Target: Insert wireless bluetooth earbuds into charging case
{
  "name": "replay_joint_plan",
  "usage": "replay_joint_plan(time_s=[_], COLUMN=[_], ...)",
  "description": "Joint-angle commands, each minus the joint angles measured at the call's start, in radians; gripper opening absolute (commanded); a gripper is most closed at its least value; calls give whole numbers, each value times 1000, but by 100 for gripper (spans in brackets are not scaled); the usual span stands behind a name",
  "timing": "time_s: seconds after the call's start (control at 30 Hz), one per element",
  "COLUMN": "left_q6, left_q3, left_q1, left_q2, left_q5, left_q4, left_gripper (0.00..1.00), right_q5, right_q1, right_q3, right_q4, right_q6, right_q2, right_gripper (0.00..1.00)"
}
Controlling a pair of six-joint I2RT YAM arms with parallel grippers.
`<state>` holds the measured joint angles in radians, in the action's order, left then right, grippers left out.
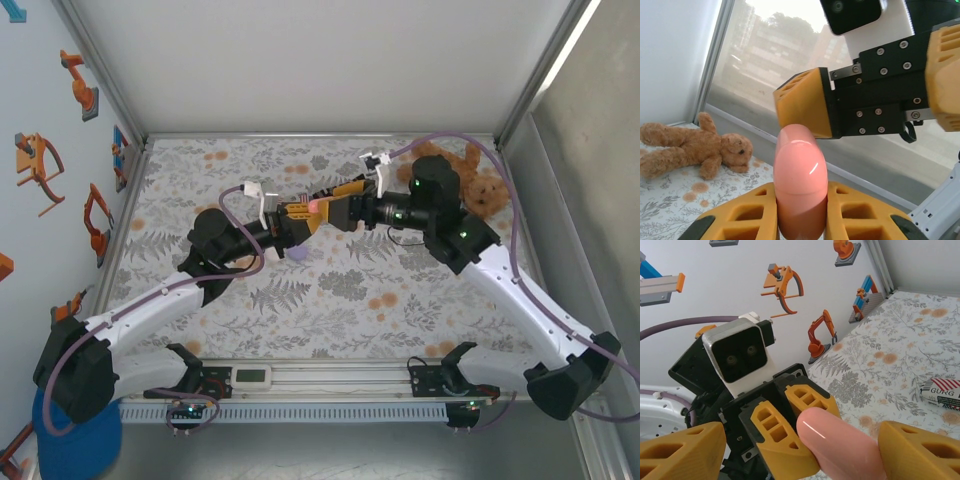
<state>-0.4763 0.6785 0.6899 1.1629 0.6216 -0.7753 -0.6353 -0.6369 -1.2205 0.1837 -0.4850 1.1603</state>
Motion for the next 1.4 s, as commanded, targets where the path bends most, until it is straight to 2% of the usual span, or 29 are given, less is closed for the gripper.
replay_joint_plan(time_s=[0.0,0.17,0.37,0.53,0.73,0.97,1.37], left_q6=[10,19,60,28,-43,-67,-90], left_q3=[-2,-6,-18,-56,-58,62,185], left_q1=[-13,-14,-12,-2,11,10,8], left_q2=[-7,-17,-8,71,223,423,607], left_q5=[-17,-17,-66,-115,-129,-181,-183], left_q4=[14,59,296,404,371,495,523], left_gripper=[0,0,0,0,0,3,12], right_q5=[-1,90,326,402,385,342,275], right_q1=[-3,-2,-4,7,70,160,286], right_q3=[-16,-32,13,96,169,275,394], right_q4=[23,87,174,185,210,206,203], right_q6=[32,71,100,92,63,35,38], right_q2=[-32,-48,-102,-144,-146,-169,-191], right_gripper=[78,78,81,84,85,85,85])
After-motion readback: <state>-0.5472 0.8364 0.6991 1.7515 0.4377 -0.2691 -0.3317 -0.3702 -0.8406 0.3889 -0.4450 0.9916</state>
